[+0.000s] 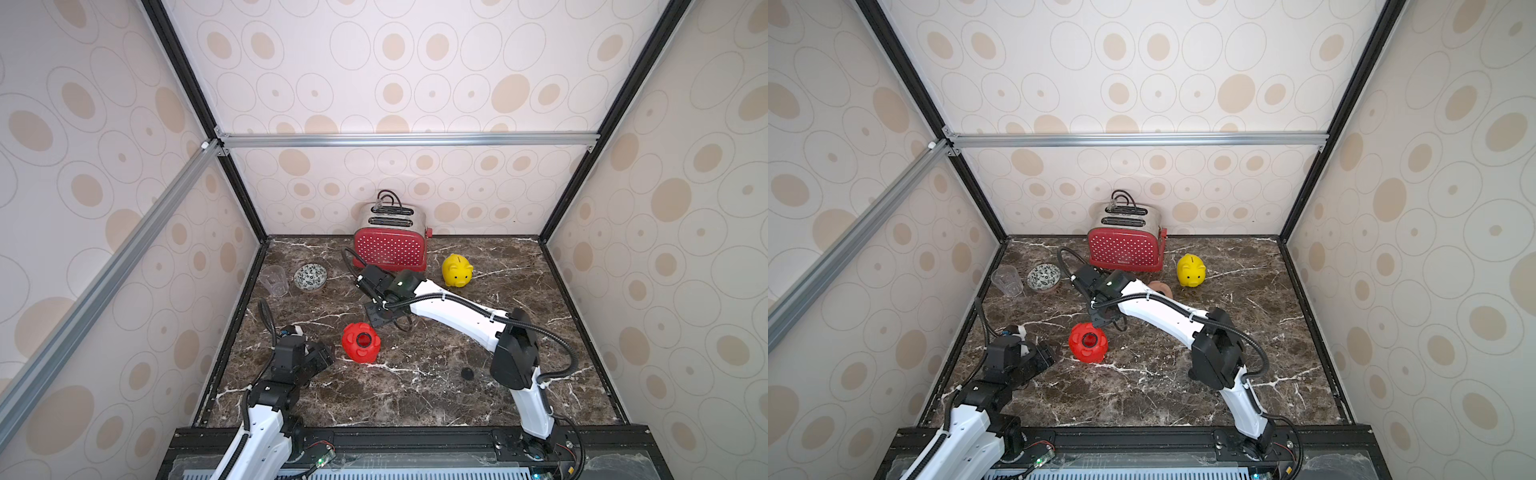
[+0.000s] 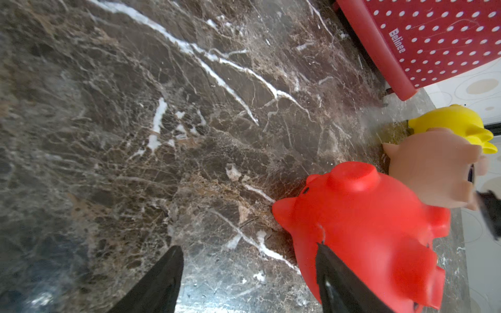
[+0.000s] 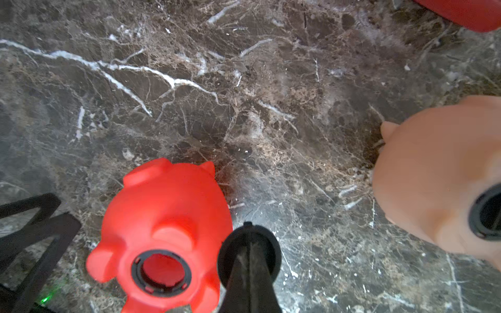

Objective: Close piggy banks
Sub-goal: Adjust the piggy bank at the center of the board, then insert the knob into the piggy bank.

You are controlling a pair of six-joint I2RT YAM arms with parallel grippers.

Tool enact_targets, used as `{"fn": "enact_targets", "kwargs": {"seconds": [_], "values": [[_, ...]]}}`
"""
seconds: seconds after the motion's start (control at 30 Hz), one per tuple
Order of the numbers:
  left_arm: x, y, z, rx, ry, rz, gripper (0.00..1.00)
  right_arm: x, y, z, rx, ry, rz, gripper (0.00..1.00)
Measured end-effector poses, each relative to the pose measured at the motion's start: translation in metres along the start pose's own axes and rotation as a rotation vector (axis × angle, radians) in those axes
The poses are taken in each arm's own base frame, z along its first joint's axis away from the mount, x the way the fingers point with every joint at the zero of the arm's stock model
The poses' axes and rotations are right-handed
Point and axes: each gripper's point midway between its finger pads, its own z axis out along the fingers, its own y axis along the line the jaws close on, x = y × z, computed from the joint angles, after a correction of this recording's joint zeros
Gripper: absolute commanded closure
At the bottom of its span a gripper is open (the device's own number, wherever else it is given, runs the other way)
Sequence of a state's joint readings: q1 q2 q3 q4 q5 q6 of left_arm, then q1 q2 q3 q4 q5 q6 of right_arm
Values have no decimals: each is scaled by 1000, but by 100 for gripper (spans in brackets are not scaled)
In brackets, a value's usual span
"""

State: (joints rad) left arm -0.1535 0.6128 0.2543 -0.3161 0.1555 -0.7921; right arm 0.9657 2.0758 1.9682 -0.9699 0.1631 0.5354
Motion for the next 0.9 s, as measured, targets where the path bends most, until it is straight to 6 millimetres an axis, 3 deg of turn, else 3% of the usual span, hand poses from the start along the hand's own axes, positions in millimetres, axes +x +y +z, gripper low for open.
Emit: {"fn": "enact_targets", "kwargs": {"seconds": [0.27, 0.57, 0.9], "values": [[-5, 7, 0, -40, -30, 6, 22, 5, -3, -24, 28, -39, 79, 100], [-15, 5, -7, -43, -76, 28, 21, 25, 26, -30, 14, -36, 57, 100], [-16, 6, -7, -51, -81, 31, 21, 29, 42, -23, 15, -54, 45, 100]]}}
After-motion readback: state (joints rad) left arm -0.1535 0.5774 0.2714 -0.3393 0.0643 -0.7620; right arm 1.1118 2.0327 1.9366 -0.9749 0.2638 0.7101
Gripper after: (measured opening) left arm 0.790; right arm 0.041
